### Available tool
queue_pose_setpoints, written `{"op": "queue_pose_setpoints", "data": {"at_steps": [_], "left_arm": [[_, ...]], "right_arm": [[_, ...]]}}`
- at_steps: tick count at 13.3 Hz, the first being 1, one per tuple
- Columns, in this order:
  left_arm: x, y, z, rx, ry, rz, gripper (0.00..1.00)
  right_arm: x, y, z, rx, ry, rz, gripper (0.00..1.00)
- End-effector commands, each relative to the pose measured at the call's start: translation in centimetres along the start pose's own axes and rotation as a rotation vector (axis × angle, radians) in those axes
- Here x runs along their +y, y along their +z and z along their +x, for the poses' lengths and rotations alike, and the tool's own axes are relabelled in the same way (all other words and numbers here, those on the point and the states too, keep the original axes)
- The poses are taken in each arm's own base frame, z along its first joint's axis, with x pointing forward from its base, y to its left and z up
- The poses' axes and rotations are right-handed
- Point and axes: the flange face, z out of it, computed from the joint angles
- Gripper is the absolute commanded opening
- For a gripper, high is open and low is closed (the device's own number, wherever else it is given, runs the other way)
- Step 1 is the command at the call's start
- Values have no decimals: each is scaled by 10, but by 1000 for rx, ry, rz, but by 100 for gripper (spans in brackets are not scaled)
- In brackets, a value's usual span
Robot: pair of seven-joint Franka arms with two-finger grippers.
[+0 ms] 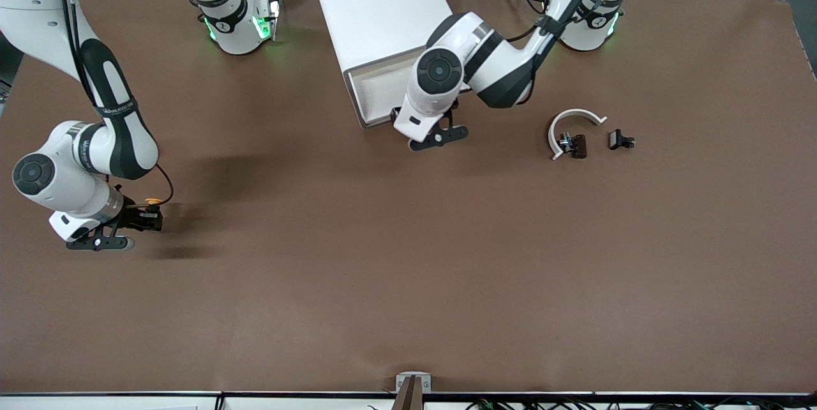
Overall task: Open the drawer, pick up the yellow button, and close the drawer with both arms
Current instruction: 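Push the drawer fully shut with the left gripper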
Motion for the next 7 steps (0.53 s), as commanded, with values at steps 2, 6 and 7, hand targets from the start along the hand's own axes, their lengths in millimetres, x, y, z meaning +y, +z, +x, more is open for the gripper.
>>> {"op": "queue_pose_setpoints", "data": {"at_steps": [2, 6, 7], "left_arm": [[0, 8, -46, -56, -21, 48, 100], [4, 14, -71, -120, -4, 72, 100], [5, 17, -71, -125, -6, 76, 100]], "right_arm": [[-6, 19, -9, 24, 41, 4, 33], [-1, 28, -12, 17, 50, 5, 34], [2, 30, -13, 15, 54, 5, 35]]}}
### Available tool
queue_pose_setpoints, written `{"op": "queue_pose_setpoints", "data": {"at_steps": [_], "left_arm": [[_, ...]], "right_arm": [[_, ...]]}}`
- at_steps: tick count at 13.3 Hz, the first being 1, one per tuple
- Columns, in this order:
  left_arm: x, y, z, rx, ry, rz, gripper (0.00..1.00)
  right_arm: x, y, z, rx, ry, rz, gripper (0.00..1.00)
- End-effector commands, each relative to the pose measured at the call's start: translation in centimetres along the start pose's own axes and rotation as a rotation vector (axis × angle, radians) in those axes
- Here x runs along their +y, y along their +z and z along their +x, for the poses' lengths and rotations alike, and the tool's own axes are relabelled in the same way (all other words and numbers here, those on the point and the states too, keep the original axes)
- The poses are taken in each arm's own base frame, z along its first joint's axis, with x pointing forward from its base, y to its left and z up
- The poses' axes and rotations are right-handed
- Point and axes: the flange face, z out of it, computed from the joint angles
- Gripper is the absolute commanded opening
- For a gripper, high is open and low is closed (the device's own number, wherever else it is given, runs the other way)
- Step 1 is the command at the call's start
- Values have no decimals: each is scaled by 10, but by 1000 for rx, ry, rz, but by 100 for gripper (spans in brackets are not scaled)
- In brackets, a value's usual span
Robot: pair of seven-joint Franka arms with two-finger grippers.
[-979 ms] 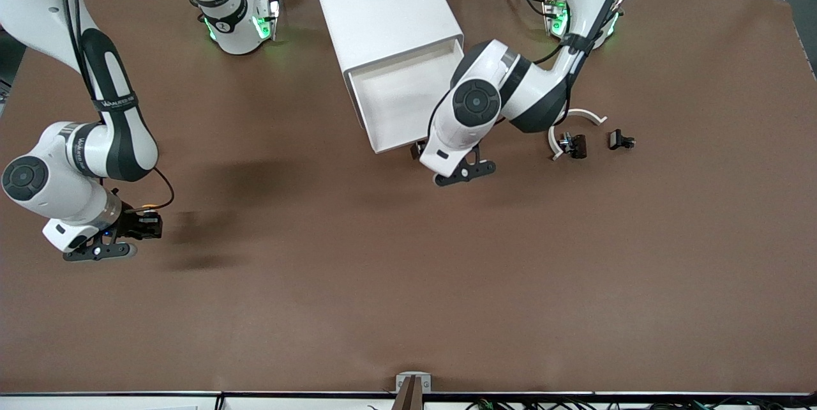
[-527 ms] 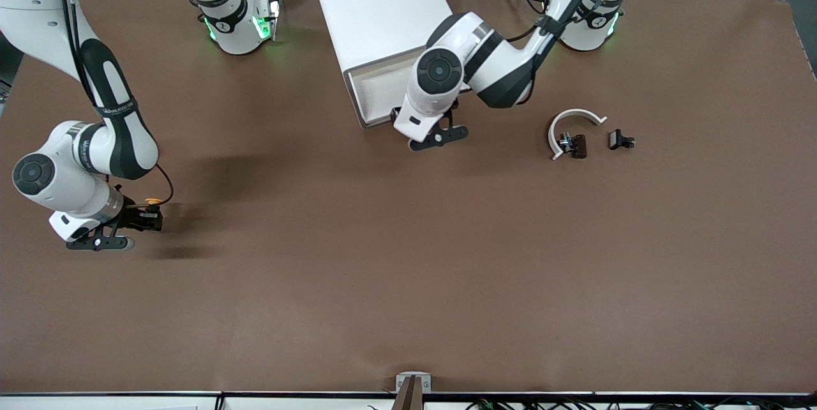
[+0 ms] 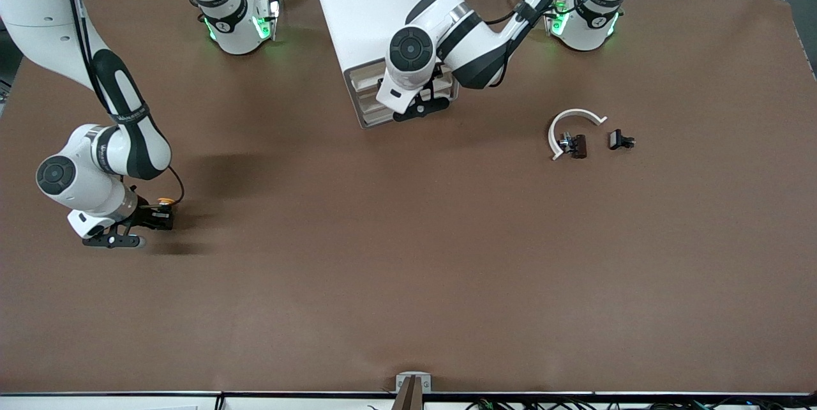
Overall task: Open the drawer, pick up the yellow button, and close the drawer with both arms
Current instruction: 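Push the drawer fully shut with the left gripper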
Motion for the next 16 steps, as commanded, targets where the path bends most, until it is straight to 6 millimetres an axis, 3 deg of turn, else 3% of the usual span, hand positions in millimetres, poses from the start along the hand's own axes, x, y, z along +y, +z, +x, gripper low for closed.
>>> {"op": "queue_pose_setpoints", "data": {"at_steps": [1, 5, 6, 8, 9, 10, 11, 14, 16], "left_arm": [[-4, 2, -13, -42, -11, 4, 100], [-3, -11, 3, -31, -31, -26, 100], [-2, -17, 15, -26, -44, -40, 100], [-7, -39, 58, 1, -87, -80, 100], [-10, -46, 81, 26, -101, -87, 100], [-11, -46, 103, 57, -111, -85, 100], [-15, -58, 122, 103, -120, -98, 100], [-69, -99, 198, 229, -187, -98, 100], [-104, -134, 236, 330, -228, -96, 100]], "right_arm": [[6, 2, -3, 7, 22, 3, 36], [5, 5, -3, 12, 23, 4, 40], [5, 5, -3, 12, 23, 4, 43], [5, 5, -3, 10, 23, 4, 53], [5, 6, -3, 9, 23, 4, 66], [6, 5, -3, 10, 25, 4, 89], [6, 4, -2, 6, 25, 4, 100], [3, -2, 2, 15, 20, 3, 100], [2, -8, 3, 23, 19, 4, 100]]}}
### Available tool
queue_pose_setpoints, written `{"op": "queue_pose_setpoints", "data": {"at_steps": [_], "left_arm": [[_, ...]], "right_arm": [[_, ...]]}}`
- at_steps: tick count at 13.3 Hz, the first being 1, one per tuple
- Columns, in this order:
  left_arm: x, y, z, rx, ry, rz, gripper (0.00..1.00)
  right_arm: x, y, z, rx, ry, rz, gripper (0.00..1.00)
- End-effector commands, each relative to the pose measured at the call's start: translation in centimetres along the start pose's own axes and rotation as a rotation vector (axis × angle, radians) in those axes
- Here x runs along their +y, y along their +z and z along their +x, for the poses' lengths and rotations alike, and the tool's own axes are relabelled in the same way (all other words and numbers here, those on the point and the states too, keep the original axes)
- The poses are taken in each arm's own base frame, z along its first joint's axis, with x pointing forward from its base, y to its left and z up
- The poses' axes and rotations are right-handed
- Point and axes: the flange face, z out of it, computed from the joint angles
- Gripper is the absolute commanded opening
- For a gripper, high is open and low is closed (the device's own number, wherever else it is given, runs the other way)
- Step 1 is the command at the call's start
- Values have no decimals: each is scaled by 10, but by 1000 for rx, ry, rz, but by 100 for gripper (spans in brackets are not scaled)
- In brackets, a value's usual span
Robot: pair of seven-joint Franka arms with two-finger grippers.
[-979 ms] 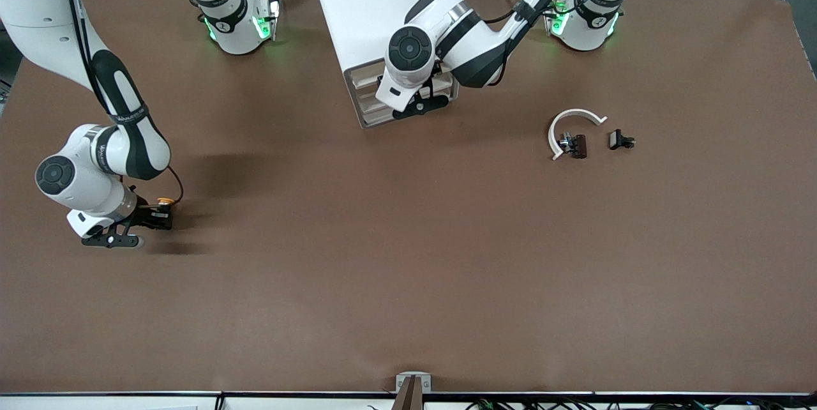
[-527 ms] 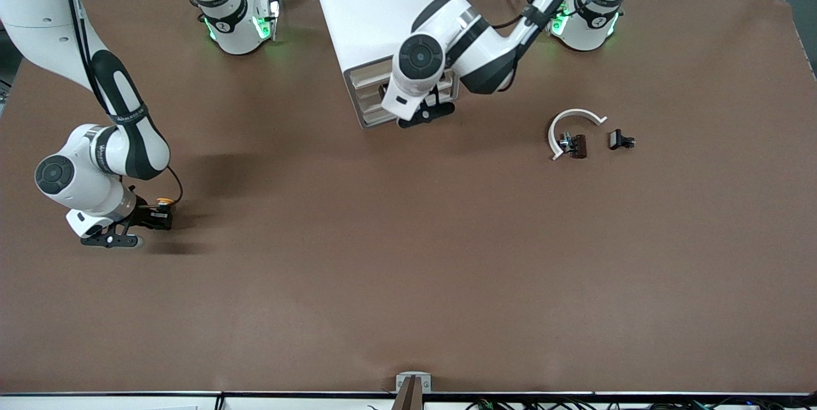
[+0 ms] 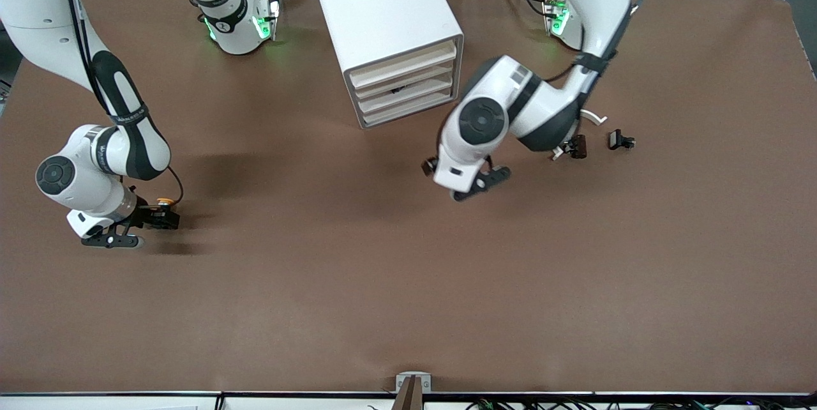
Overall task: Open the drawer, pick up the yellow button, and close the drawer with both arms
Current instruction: 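Push the drawer fully shut with the left gripper, then lower the button onto the table and open the right gripper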
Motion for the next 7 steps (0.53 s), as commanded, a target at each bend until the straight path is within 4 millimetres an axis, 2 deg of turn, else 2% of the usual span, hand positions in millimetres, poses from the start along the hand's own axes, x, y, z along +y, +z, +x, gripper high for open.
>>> {"op": "queue_pose_setpoints", "data": {"at_steps": [1, 2, 3, 7], "left_arm": [[-28, -34, 57, 115, -36, 0, 100], [-43, -49, 83, 160, -62, -3, 100], [-59, -57, 106, 179, -96, -5, 100], [-115, -105, 152, 254, -187, -29, 100]], "right_arm": [[0, -15, 4, 23, 13, 2, 100], [-1, -22, 5, 22, 11, 2, 100], [-4, -39, 7, 10, 7, 4, 100], [-18, -106, 23, -60, -17, 9, 100]]}}
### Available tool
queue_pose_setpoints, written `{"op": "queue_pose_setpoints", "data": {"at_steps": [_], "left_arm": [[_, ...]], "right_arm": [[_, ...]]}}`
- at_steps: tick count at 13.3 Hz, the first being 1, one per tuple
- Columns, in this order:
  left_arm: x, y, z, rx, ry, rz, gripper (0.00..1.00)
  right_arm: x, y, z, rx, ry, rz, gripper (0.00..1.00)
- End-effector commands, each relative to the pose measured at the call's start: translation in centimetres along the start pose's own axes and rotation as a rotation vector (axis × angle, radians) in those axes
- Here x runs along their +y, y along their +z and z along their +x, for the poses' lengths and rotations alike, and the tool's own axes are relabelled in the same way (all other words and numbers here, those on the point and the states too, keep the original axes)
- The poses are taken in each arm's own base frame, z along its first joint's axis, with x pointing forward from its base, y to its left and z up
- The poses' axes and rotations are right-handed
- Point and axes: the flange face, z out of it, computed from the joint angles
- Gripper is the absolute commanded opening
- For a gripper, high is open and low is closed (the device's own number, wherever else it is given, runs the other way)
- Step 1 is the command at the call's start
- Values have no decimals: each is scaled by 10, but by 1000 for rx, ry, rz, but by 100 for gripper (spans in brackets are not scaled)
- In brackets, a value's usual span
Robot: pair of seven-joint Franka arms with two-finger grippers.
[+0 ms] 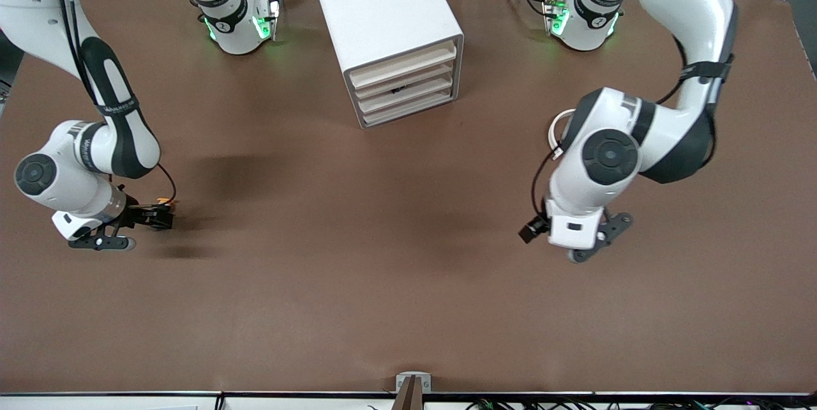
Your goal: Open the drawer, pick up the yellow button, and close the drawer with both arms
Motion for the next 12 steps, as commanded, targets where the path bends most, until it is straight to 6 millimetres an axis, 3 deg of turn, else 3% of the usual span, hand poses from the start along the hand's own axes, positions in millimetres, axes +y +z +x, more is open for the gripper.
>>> {"op": "queue_pose_setpoints", "data": {"at_steps": [1, 3, 5, 12], "left_arm": [[-31, -35, 31, 51, -49, -15, 100], [-53, -54, 52, 68, -2, -23, 100], [-82, -74, 74, 75, 49, -23, 100], [-151, -149, 78, 47, 139, 54, 100]], "right_arm": [[-10, -55, 5, -29, 0, -1, 100], [-15, -89, 7, -31, -5, 0, 100], [-34, -123, 4, -45, 37, -4, 100], [-85, -228, -30, -34, 51, -10, 100]]}}
